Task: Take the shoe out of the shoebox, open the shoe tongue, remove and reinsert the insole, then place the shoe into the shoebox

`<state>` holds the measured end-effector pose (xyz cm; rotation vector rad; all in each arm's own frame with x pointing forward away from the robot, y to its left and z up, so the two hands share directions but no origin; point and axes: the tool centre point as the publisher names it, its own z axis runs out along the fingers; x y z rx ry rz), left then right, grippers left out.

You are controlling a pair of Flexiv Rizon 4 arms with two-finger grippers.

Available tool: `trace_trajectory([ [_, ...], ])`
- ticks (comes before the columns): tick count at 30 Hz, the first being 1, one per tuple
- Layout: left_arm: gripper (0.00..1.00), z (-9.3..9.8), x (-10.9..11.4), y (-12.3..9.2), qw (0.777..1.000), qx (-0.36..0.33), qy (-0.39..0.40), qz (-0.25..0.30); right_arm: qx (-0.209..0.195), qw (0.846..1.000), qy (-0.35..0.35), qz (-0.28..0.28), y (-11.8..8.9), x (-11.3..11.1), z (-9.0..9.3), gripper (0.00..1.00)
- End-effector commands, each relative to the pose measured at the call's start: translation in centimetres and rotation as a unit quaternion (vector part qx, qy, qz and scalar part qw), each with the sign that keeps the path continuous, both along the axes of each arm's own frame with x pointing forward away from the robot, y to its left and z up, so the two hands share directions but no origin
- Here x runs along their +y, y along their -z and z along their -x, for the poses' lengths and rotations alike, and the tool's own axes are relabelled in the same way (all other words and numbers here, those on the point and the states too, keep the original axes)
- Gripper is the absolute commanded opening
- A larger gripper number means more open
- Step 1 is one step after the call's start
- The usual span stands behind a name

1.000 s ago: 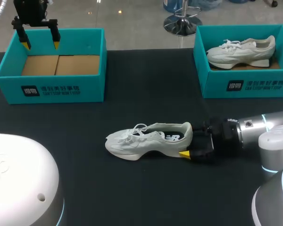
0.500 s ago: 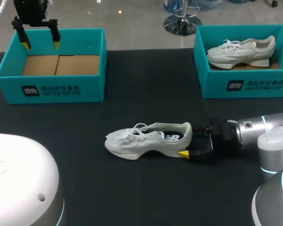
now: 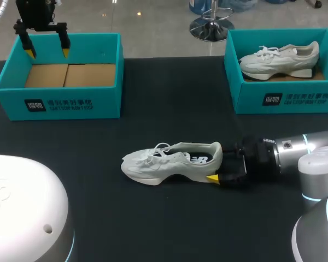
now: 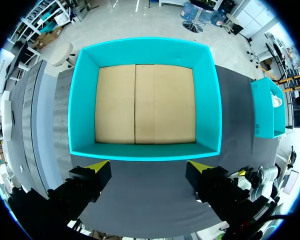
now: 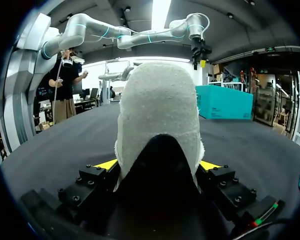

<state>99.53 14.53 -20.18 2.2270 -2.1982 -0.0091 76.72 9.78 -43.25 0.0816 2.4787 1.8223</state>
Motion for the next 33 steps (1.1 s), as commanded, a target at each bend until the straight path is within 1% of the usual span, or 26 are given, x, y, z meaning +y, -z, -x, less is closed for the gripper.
trace_trajectory([
  [1, 1.00, 2.0, -2.6, 0.5, 1.000, -0.005, -0.011, -0.003, 0.001, 1.000, 0.000, 0.001, 0.5, 0.5, -0.1, 0.00],
  [6, 1.00, 5.0, -5.6, 0.0, 0.999, -0.023, -0.027, -0.002, 0.001, 1.000, 0.000, 0.001, 0.5, 0.5, -0.1, 0.00],
  [10, 1.00, 7.6, -7.9, -0.3, 0.999, -0.018, -0.034, 0.006, 0.001, 1.000, 0.000, 0.001, 0.5, 0.5, -0.1, 0.00],
  [18, 1.00, 12.2, -11.9, 0.7, 0.998, 0.003, -0.068, 0.004, 0.001, 1.000, 0.000, 0.001, 0.5, 0.5, -0.1, 0.00],
  [24, 1.00, 15.6, -14.4, 1.3, 0.998, -0.013, -0.055, 0.013, 0.001, 1.000, 0.000, 0.001, 0.5, 0.5, -0.1, 0.00],
  [26, 1.00, 16.8, -15.0, 1.4, 1.000, -0.013, -0.022, 0.016, 0.001, 1.000, 0.000, 0.001, 0.5, 0.5, -0.1, 0.00],
  [33, 1.00, 16.8, -15.0, 1.4, 1.000, -0.013, -0.022, 0.016, 0.001, 1.000, 0.000, 0.001, 0.5, 0.5, -0.1, 0.00],
])
